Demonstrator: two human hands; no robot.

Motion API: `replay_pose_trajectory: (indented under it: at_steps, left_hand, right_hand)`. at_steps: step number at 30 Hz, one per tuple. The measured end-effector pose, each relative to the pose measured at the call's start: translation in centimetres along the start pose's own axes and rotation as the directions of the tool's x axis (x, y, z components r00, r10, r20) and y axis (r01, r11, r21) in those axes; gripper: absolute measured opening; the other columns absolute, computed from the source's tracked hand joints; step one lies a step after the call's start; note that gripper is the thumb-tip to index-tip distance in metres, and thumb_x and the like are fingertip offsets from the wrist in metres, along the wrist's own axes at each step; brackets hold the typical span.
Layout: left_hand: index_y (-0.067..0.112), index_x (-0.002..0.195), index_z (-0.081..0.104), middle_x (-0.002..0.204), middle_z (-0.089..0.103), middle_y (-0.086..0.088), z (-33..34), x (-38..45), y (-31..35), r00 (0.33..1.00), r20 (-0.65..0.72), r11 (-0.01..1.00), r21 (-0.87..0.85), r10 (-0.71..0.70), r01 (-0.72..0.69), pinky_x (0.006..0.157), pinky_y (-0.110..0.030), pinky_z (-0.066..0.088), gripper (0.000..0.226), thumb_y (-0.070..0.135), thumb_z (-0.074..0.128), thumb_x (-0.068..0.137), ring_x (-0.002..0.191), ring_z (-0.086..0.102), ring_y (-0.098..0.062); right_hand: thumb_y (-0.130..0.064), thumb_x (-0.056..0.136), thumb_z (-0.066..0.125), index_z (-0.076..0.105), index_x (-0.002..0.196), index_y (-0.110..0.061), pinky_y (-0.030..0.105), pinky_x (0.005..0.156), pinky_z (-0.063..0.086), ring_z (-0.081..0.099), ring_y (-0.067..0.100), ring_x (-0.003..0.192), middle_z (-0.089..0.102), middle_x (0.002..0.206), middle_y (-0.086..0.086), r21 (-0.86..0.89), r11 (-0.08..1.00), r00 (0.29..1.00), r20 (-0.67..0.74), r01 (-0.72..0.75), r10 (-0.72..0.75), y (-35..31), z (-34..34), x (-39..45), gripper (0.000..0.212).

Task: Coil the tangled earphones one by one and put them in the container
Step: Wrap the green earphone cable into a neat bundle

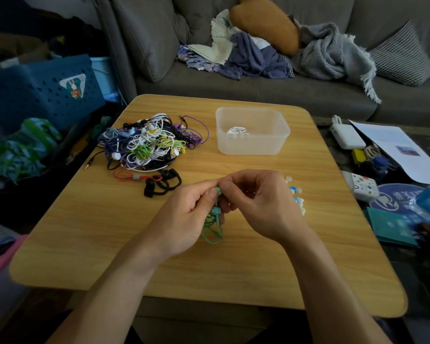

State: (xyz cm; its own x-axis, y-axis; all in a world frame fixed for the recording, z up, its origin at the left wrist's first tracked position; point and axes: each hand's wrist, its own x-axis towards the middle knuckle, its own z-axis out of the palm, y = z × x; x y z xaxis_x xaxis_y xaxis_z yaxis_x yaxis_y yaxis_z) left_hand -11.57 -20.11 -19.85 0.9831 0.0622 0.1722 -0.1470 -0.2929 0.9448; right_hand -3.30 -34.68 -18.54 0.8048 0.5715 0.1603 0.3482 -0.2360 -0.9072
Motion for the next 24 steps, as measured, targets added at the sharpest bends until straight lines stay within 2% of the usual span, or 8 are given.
replay_pose_trajectory:
  at_steps: [2, 5, 8, 11, 18, 21, 24]
  left_hand:
    - [0.012, 0.109, 0.067, 0.082, 0.068, 0.006, -0.14, -0.07, 0.03, 1.000, 0.017, 1.000, -0.012, -0.012, 0.013, 0.069, -0.017, 0.050, 0.030, 0.010, 0.038, 0.104, 0.074, 0.064, -0.009]
    - [0.012, 0.109, 0.067, 0.084, 0.069, 0.001, -0.17, -0.16, 0.04, 1.000, 0.019, 1.000, 0.005, -0.022, 0.022, 0.070, -0.020, 0.052, 0.030, 0.011, 0.037, 0.104, 0.077, 0.066, -0.015]
    - [0.011, 0.108, 0.067, 0.086, 0.070, -0.007, -0.04, -0.11, -0.08, 0.998, -0.010, 0.998, 0.011, -0.058, 0.058, 0.070, -0.022, 0.054, 0.031, 0.010, 0.036, 0.104, 0.079, 0.068, -0.020]
    - [0.015, 0.105, 0.066, 0.080, 0.071, -0.007, 0.03, 0.08, -0.20, 0.997, -0.025, 0.996, 0.039, -0.080, 0.081, 0.066, -0.020, 0.052, 0.033, 0.007, 0.034, 0.103, 0.073, 0.068, -0.015]
    - [0.009, 0.110, 0.065, 0.078, 0.069, -0.003, -0.10, 0.07, -0.31, 0.999, -0.028, 0.995, 0.085, -0.046, 0.048, 0.068, -0.026, 0.054, 0.032, 0.007, 0.034, 0.104, 0.071, 0.067, -0.018]
    - [0.015, 0.116, 0.065, 0.080, 0.070, -0.001, -0.07, 0.09, -0.30, 0.999, -0.040, 0.997, 0.072, -0.037, 0.040, 0.070, -0.028, 0.056, 0.032, 0.011, 0.035, 0.104, 0.073, 0.069, -0.016]
    - [0.017, 0.113, 0.066, 0.078, 0.071, -0.001, 0.10, 0.22, -0.40, 0.997, -0.076, 0.998, 0.051, -0.026, 0.030, 0.068, -0.023, 0.054, 0.031, 0.012, 0.037, 0.104, 0.072, 0.068, -0.013]
  right_hand:
    - [-0.019, 0.093, 0.066, 0.073, 0.082, -0.016, 0.023, 0.058, 0.054, 0.066, 0.006, 0.058, 0.071, 0.062, -0.004, -0.020, 1.000, 1.000, -0.002, 0.004, -0.004, -0.12, 0.11, -0.11, 0.013]
    - [-0.019, 0.092, 0.067, 0.073, 0.082, -0.017, 0.014, 0.056, 0.049, 0.066, 0.001, 0.057, 0.070, 0.061, -0.008, -0.042, 0.999, 1.000, -0.004, 0.000, 0.000, -0.25, 0.16, -0.19, 0.012]
    - [-0.021, 0.091, 0.068, 0.074, 0.083, -0.018, 0.025, 0.060, 0.057, 0.069, 0.006, 0.061, 0.072, 0.064, -0.007, -0.083, 0.996, 0.999, -0.027, 0.016, -0.019, -0.10, 0.37, -0.10, 0.011]
    - [-0.024, 0.090, 0.069, 0.075, 0.084, -0.020, 0.037, 0.065, 0.059, 0.069, 0.010, 0.063, 0.071, 0.066, -0.008, -0.128, 0.991, 0.998, -0.042, 0.049, -0.055, 0.06, 0.66, -0.13, 0.009]
    - [-0.026, 0.091, 0.068, 0.075, 0.085, -0.022, 0.040, 0.066, 0.058, 0.068, 0.012, 0.064, 0.071, 0.066, -0.007, -0.116, 0.992, 0.998, -0.039, 0.048, -0.053, 0.21, 0.60, -0.07, 0.009]
    - [-0.024, 0.091, 0.068, 0.074, 0.086, -0.021, 0.040, 0.067, 0.058, 0.069, 0.013, 0.065, 0.072, 0.067, -0.006, -0.084, 0.996, 0.997, -0.054, 0.041, -0.045, 0.24, 0.51, -0.09, 0.008]
    - [-0.018, 0.090, 0.069, 0.075, 0.088, -0.018, 0.043, 0.071, 0.060, 0.072, 0.014, 0.068, 0.074, 0.069, -0.004, -0.004, 1.000, 0.999, -0.051, 0.015, -0.015, 0.26, 0.32, -0.11, 0.007]
